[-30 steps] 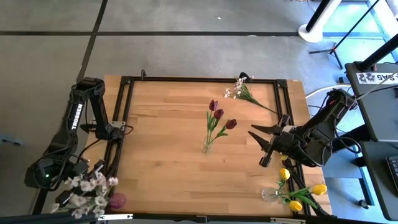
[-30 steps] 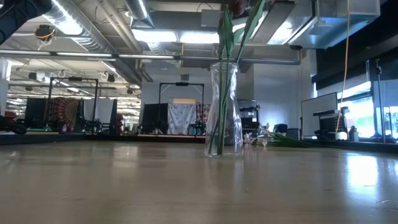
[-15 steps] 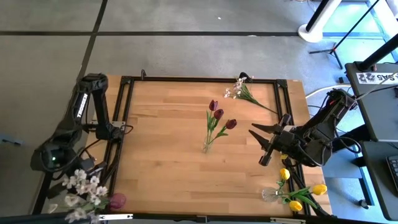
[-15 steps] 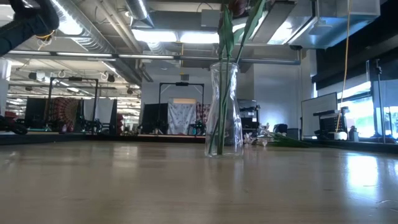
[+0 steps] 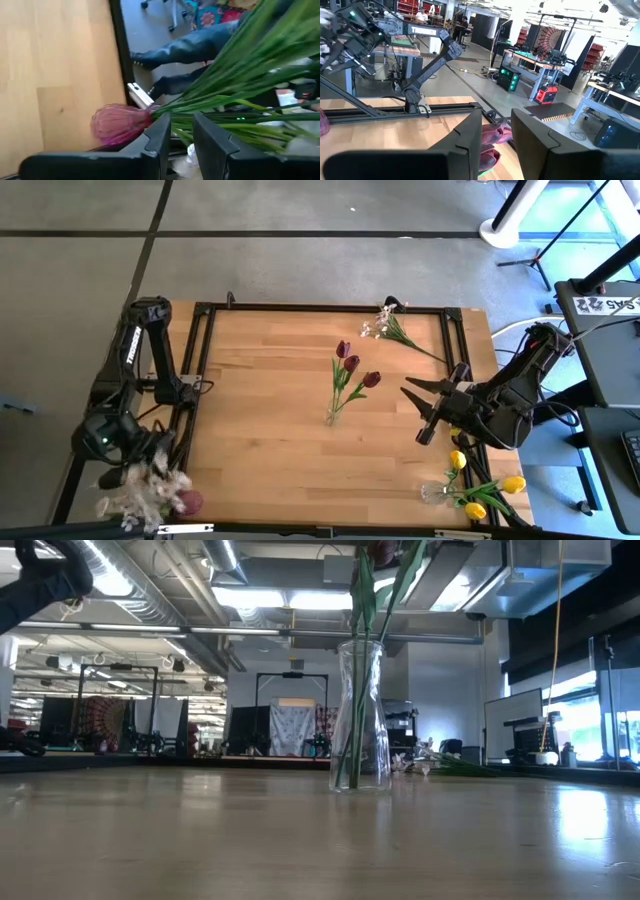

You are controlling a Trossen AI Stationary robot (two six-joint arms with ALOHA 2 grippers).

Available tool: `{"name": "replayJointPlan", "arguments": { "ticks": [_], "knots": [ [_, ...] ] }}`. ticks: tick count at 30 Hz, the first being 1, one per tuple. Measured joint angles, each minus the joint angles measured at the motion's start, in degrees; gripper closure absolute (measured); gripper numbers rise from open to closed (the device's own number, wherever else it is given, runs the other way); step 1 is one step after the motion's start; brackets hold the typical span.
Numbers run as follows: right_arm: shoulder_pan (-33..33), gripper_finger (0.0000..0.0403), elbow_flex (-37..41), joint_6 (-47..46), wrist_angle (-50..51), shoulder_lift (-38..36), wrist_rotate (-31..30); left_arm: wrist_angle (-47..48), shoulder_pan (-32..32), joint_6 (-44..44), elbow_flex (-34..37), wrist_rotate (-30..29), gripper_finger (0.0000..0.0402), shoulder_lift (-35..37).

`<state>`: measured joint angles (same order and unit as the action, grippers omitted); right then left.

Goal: Sort flowers into vase by color
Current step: Put the bottom white flowers into the purple vase, then put the white flowers into the purple vase

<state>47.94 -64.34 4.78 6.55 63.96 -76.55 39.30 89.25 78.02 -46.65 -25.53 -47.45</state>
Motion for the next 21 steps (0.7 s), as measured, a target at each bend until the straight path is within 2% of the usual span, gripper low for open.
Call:
{"name": "replayJointPlan", "arguments": {
  "ticks": [4,8,14,18,21],
  "knots": [
    [0.02,0.0299,0.0,0.0,0.1,-0.01,-1.53,1.38,-2.34,2.8,0.0,4.7,0.0317,-0.54],
    [0.02,0.0299,0.0,0.0,0.79,-0.02,-3.54,1.65,-4.84,4.23,-0.19,12.77,0.0297,-0.24],
    [0.02,0.0299,0.0,0.0,1.42,-0.02,-4.02,8.17,-7.76,5.7,-4.85,21.62,0.0286,-0.06],
    [0.0,0.0299,0.0,0.0,1.42,-0.04,-4.0,17.4,-9.03,5.85,-10.51,23.35,0.0296,-0.04],
    [0.02,0.0299,0.0,0.0,2.34,-0.04,-3.93,26.84,-9.67,5.87,-15.22,21.87,0.0306,-0.04]
  ]
}}
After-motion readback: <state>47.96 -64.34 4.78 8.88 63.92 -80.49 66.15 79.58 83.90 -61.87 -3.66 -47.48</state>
